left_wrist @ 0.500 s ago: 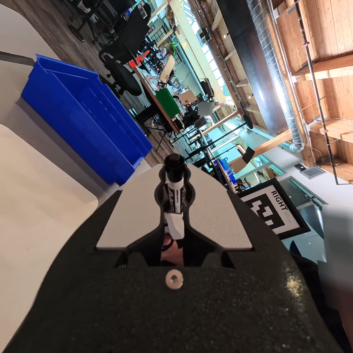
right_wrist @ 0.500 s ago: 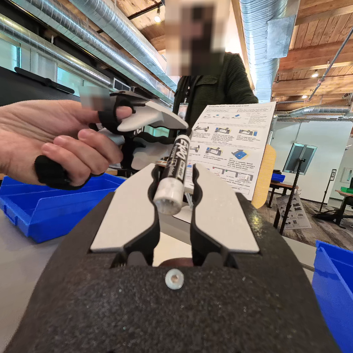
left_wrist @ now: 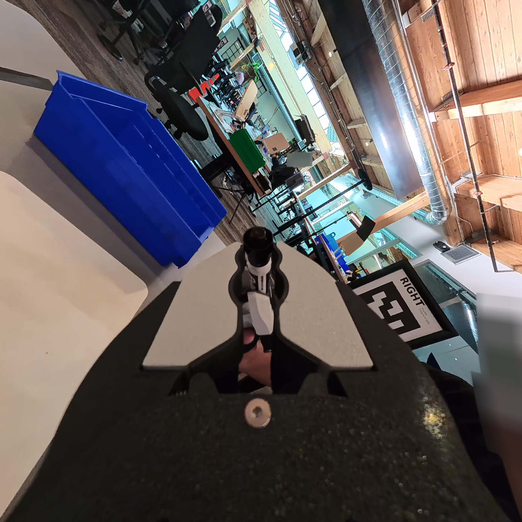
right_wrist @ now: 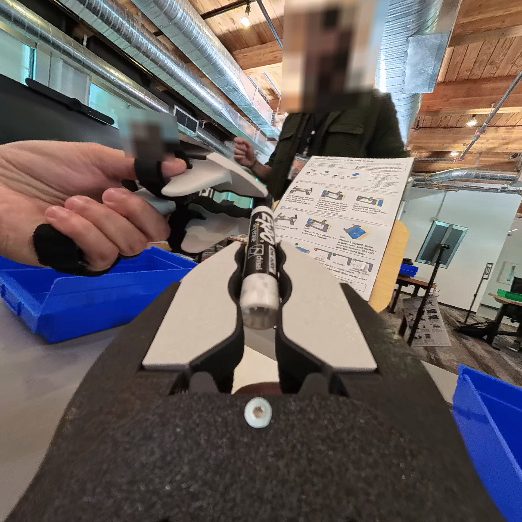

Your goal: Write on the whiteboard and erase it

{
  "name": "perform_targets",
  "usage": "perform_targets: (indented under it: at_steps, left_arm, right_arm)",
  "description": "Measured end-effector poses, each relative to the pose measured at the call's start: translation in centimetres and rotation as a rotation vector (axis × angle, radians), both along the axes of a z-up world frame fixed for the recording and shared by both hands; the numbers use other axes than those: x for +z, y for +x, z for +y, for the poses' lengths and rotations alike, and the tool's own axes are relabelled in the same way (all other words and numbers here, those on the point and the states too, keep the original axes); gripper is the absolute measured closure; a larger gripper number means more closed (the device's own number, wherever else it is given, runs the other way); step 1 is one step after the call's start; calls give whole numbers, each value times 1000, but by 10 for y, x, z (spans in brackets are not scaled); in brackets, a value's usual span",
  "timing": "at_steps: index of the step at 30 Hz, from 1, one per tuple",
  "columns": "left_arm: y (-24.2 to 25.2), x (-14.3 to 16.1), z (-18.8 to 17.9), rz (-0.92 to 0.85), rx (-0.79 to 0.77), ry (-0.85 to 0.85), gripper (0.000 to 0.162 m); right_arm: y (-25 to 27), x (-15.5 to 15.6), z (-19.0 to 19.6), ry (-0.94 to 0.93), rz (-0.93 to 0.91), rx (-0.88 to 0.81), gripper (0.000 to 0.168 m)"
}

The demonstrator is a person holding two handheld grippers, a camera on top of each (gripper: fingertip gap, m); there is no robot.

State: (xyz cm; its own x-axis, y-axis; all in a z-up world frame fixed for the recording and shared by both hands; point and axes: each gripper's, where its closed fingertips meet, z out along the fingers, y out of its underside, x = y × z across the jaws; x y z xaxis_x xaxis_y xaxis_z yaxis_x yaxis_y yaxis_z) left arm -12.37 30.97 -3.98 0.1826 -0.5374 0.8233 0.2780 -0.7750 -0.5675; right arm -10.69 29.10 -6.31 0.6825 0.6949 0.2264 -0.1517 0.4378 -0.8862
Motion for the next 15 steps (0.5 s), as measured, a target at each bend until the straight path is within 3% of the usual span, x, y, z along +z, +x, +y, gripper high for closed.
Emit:
perform_targets:
  at_steps: [3, 7, 9, 14, 15]
  left_arm:
    - [-3, -1, -9, 27, -33, 24, 145]
    - [-10, -3, -30, 75, -107, 103, 148]
    - [-12, -8, -44, 127, -162, 179, 162]
    - [-23, -15, -53, 293, -107, 389, 160]
    - [-25, -18, -54, 342, -107, 423, 146]
  right_arm:
    - [0, 0, -4, -29, -6, 91, 149]
    - [-2, 2, -16, -207, 1, 386, 149]
    - [-1, 1, -22, -318, 1, 523, 149]
    - [3, -5, -30, -493, -32, 721, 149]
    - [3, -6, -31, -516, -33, 741, 149]
